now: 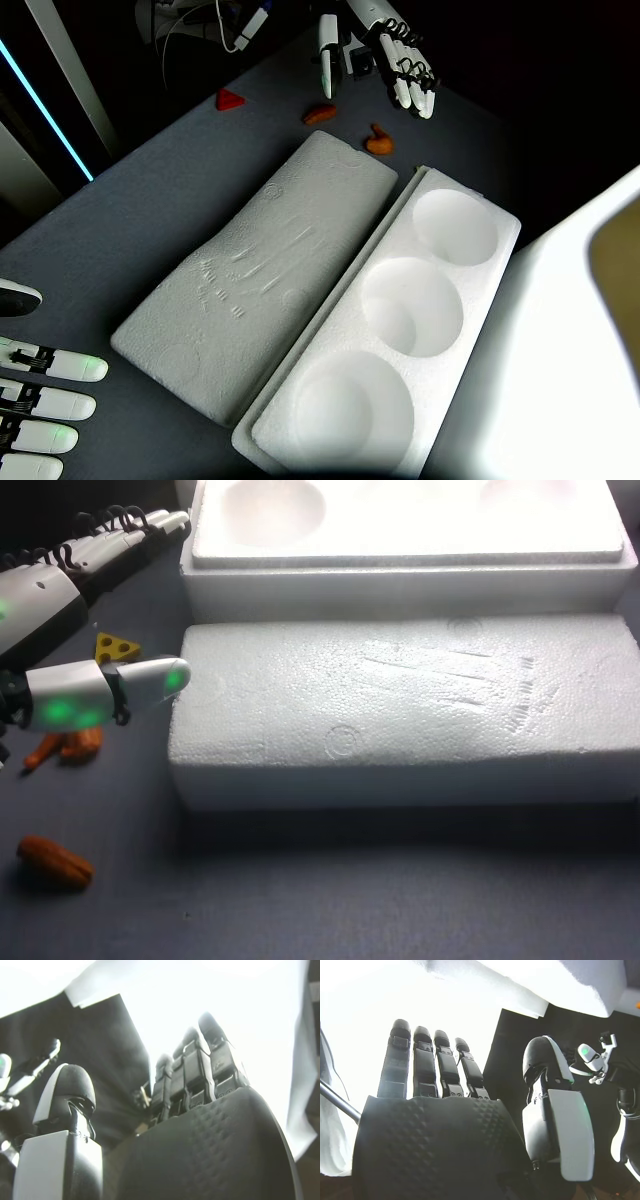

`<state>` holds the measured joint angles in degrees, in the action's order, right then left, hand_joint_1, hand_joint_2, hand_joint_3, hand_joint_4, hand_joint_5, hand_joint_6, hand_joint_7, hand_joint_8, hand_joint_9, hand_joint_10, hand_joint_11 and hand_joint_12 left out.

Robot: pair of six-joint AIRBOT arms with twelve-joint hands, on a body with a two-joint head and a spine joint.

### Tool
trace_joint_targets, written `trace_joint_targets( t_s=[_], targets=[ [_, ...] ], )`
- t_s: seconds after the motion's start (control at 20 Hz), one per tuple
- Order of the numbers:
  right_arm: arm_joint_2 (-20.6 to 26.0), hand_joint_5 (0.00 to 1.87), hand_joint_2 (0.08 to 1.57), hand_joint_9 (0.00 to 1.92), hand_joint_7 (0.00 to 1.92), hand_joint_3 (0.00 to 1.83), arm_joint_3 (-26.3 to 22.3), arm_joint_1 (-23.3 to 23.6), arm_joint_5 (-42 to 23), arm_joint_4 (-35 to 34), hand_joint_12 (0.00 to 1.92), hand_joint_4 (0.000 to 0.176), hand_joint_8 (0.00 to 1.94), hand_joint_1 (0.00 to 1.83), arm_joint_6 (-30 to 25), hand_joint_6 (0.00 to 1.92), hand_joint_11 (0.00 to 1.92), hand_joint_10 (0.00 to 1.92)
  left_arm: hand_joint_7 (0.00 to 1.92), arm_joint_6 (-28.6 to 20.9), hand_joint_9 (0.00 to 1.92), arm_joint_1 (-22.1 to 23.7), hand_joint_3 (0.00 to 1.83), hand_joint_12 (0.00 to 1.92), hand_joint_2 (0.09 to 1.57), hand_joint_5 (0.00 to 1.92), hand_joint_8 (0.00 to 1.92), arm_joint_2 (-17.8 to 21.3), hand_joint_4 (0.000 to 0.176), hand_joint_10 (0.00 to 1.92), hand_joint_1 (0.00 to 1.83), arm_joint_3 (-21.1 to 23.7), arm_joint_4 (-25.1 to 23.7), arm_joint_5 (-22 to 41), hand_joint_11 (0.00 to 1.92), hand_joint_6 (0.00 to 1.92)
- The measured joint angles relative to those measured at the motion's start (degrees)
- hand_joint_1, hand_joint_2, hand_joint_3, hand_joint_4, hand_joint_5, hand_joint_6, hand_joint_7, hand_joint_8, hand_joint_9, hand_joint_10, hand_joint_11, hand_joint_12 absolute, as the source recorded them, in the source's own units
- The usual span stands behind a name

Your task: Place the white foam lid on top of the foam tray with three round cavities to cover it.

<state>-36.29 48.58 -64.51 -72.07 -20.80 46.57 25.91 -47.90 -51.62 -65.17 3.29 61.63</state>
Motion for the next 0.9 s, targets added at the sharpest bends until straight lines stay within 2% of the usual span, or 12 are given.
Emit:
trace_joint_targets(
  t_s=[0.15, 0.5, 0.6, 0.75, 0.9],
  targets=[
    [-0.35, 0.0, 1.22, 0.0, 0.0, 0.0, -0.04, 0.0, 0.15, -0.61, 0.0, 0.0, 0.0, 0.35, 0.24, 0.0, 0.0, 0.0, 0.0, 0.11, 0.0, -0.44, 0.0, 0.0, 1.21, 0.0, 0.0, 0.46, 0.0, 0.0, 0.43, 0.66, 0.66, -0.37, 0.0, 0.0],
    [-0.48, 0.0, 1.16, 0.0, 0.0, 0.0, -0.42, 0.09, 1.51, -1.14, 0.0, 0.0, 0.0, 0.43, 0.72, 0.0, 0.01, 0.0, 0.0, 1.31, 0.0, -4.98, 0.0, 0.0, 1.02, 0.0, 0.0, 2.95, 0.0, 0.0, 0.42, 3.89, 4.87, -0.46, 0.0, 0.0],
    [-0.85, 0.0, 1.14, 0.0, 0.0, 0.0, -0.39, 0.42, 2.14, -1.46, 0.0, 0.0, 0.0, 0.47, 0.98, 0.0, 0.0, 0.0, 0.0, 1.27, 0.0, -6.84, 0.0, 0.0, 0.99, 0.0, 0.0, 3.04, 0.0, 0.0, 0.36, 4.63, 5.75, -0.39, 0.0, 0.0],
    [-1.7, 0.0, 1.12, 0.0, 0.0, 0.0, -0.31, 0.81, 3.69, -1.46, 0.0, 0.0, 0.0, 0.51, 1.38, 0.0, 0.0, 0.0, 0.0, 1.22, 0.0, -9.07, 0.0, 0.0, 0.98, 0.0, 0.0, 3.15, 0.0, 0.0, 0.31, 5.38, 5.84, -0.48, 0.0, 0.0],
    [-2.67, 0.0, 1.12, 0.0, 0.0, 0.0, 0.39, 0.83, 4.76, -1.9, 0.0, 0.0, 0.0, 0.53, 1.38, 0.0, 0.0, 0.0, 0.0, 1.09, 0.0, -10.69, 0.0, 0.0, 0.97, 0.01, 0.0, 3.17, 0.0, 0.0, 0.29, 5.38, 8.11, 0.11, 0.0, 0.0]
  ],
)
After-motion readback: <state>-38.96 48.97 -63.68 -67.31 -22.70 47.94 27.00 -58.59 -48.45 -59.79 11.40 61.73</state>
